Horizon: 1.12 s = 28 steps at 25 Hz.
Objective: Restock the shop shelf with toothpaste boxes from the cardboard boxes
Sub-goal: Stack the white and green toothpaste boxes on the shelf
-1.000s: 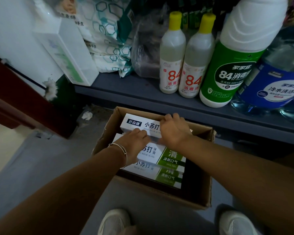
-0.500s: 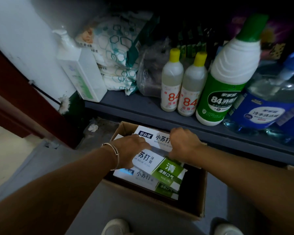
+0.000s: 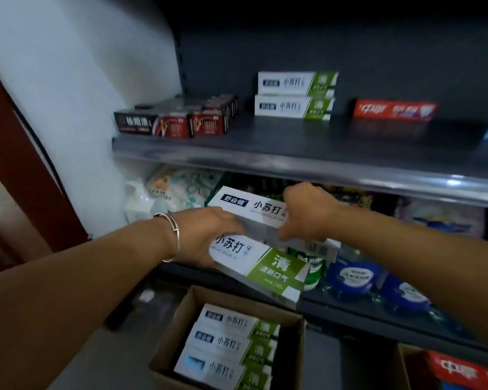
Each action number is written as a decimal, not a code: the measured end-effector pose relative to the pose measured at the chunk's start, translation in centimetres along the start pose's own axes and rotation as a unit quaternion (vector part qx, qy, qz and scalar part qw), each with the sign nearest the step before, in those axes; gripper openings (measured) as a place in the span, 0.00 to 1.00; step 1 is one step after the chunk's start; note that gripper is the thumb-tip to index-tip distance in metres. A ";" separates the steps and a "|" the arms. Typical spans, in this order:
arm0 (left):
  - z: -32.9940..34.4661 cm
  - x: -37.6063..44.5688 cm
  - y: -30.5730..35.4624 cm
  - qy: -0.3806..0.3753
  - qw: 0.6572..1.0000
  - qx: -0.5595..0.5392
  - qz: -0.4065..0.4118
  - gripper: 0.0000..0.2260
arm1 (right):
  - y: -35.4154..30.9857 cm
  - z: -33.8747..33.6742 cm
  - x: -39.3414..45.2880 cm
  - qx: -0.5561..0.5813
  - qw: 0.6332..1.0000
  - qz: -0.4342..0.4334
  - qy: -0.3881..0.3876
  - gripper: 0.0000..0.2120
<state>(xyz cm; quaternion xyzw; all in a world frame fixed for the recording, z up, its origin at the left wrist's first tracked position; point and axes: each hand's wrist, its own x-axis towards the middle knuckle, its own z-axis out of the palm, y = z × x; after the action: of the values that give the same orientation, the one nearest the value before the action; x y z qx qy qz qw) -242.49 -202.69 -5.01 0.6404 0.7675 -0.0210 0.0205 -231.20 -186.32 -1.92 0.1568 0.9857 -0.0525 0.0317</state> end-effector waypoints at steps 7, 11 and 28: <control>-9.4 1.7 0.3 0.048 0.998 0.041 -0.003 0.26 | 3.5 -10.0 -0.5 -0.001 0.996 0.017 0.084 0.17; -13.0 5.4 -0.4 0.068 0.997 0.046 -0.008 0.27 | 6.4 -13.7 1.9 -0.008 0.992 0.018 0.121 0.19; -13.2 20.7 -9.4 0.173 0.984 0.021 0.024 0.24 | 14.2 -16.2 16.9 0.005 0.985 0.029 0.172 0.34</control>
<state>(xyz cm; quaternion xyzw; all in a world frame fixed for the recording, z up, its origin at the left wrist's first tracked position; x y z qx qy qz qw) -255.52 -183.28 6.98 0.6529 0.7432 0.0748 -0.1257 -243.57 -165.84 11.50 0.1917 0.9714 -0.0286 -0.1373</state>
